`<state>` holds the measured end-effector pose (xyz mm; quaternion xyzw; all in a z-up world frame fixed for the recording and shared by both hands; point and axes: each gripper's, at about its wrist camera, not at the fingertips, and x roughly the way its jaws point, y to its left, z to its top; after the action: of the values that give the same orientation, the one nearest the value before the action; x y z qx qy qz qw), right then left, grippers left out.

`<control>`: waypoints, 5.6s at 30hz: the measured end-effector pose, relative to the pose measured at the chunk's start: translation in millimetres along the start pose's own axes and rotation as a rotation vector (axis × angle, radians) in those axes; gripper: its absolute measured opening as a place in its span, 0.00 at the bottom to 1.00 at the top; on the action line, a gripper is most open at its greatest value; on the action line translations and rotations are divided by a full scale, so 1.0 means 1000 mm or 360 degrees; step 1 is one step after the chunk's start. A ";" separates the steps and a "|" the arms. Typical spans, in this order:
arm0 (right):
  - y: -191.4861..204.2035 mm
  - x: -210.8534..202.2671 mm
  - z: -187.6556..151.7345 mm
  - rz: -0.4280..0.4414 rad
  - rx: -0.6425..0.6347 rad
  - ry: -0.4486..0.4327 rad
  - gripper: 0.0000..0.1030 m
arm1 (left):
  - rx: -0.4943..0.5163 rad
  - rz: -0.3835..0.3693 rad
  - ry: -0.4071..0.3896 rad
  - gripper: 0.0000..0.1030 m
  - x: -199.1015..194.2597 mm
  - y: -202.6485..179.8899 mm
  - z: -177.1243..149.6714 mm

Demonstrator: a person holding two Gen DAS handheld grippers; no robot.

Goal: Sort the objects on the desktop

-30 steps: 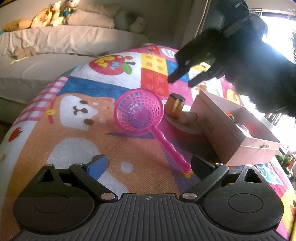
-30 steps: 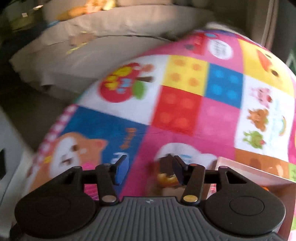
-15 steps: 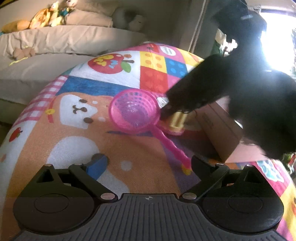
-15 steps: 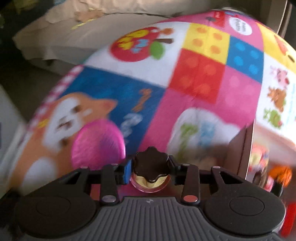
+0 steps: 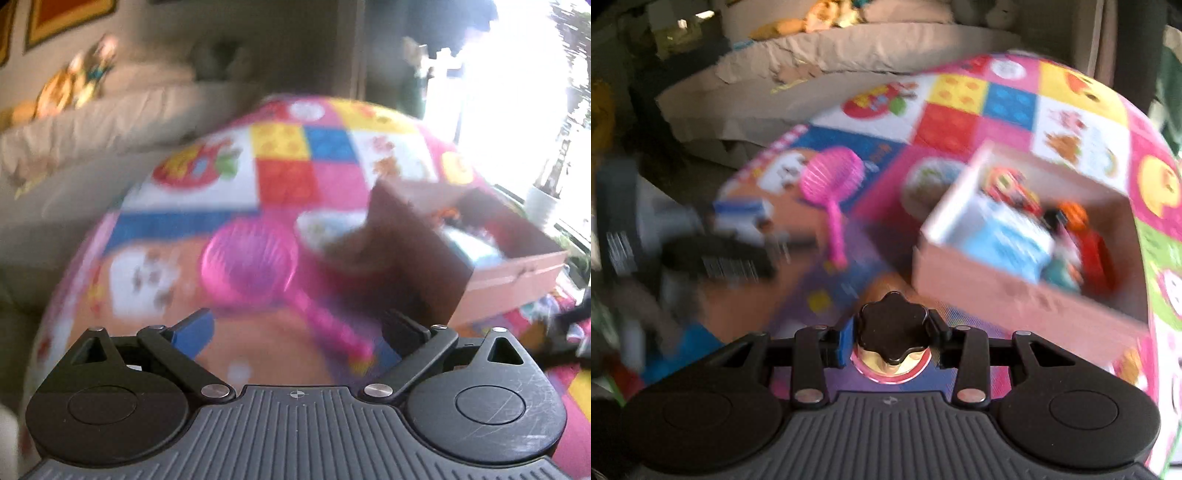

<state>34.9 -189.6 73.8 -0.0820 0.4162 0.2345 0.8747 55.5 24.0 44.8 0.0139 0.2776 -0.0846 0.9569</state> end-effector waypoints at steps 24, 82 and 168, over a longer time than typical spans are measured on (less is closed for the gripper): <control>-0.068 -0.003 -0.056 -0.0074 0.0615 -0.0399 0.84 | 0.0317 -0.0227 0.0215 0.32 0.149 -0.039 0.053; -0.031 0.003 -0.097 -0.0478 0.0399 -0.0198 1.00 | -0.0002 0.0117 0.0337 1.00 -0.033 -0.042 -0.063; 0.002 0.034 -0.040 -0.0190 0.0020 -0.0167 0.54 | 0.0185 -0.0215 0.0323 0.46 -0.049 -0.058 -0.061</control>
<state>24.9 -189.6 22.9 -0.0888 0.3655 0.1835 0.9082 -27.4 -21.5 20.2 0.0591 0.3678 -0.1630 0.9136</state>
